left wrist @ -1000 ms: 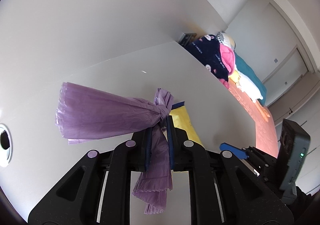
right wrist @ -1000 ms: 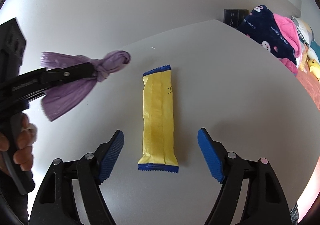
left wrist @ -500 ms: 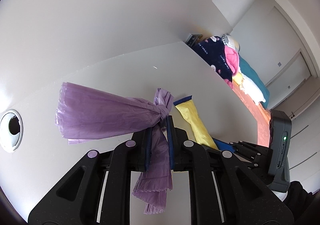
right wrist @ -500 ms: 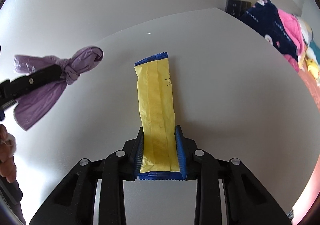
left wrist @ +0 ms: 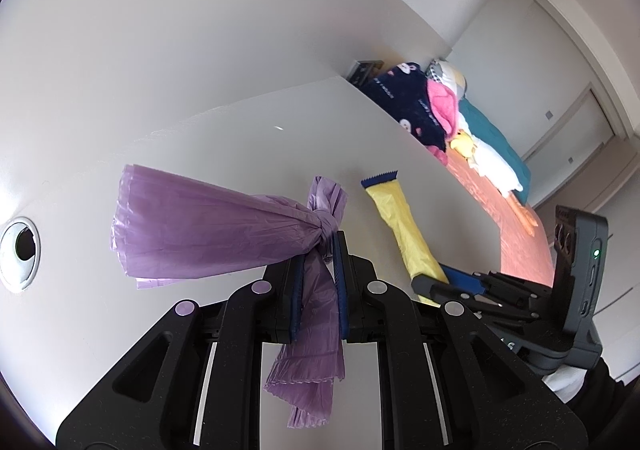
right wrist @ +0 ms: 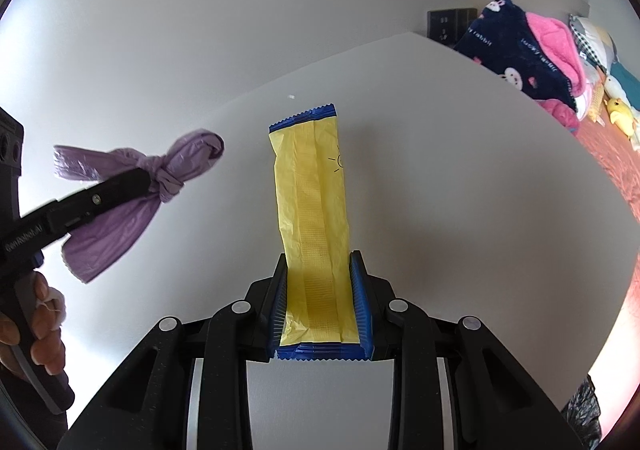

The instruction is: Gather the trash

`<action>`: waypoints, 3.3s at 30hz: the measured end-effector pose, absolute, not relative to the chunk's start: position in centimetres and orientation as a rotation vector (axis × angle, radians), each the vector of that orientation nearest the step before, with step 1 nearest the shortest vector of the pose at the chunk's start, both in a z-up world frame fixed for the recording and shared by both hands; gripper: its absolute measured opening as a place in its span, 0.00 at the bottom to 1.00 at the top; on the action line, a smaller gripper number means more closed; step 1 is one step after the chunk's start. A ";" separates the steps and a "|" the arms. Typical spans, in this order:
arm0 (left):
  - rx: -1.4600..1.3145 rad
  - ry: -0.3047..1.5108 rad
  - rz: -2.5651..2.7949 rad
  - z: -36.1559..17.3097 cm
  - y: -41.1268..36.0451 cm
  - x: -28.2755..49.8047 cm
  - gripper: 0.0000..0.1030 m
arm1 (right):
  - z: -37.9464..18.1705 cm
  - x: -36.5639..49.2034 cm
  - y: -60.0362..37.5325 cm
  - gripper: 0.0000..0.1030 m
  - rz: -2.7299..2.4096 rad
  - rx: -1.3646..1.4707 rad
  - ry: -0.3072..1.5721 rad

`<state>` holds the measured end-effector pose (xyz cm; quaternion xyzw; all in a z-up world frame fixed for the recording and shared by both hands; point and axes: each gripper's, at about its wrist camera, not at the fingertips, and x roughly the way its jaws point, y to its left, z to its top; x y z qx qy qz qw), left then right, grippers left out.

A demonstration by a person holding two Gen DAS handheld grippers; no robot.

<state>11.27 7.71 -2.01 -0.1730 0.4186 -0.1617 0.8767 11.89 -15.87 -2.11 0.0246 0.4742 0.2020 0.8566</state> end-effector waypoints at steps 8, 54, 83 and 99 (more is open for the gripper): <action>-0.323 0.860 -0.396 -0.3 4.8 10.2 0.12 | 0.6 9.5 -18.3 0.30 0.421 0.090 0.932; -0.082 0.891 -0.947 3.3 -17.1 5.5 0.12 | 3.6 -6.0 -37.2 0.30 0.031 0.289 0.762; 0.124 0.971 -1.086 1.7 -25.9 1.4 0.94 | 4.5 -14.6 -45.4 0.69 -0.204 0.445 0.646; 0.177 0.938 -1.120 2.2 -26.2 0.2 0.94 | 4.2 -14.6 -45.3 0.69 -0.201 0.436 0.654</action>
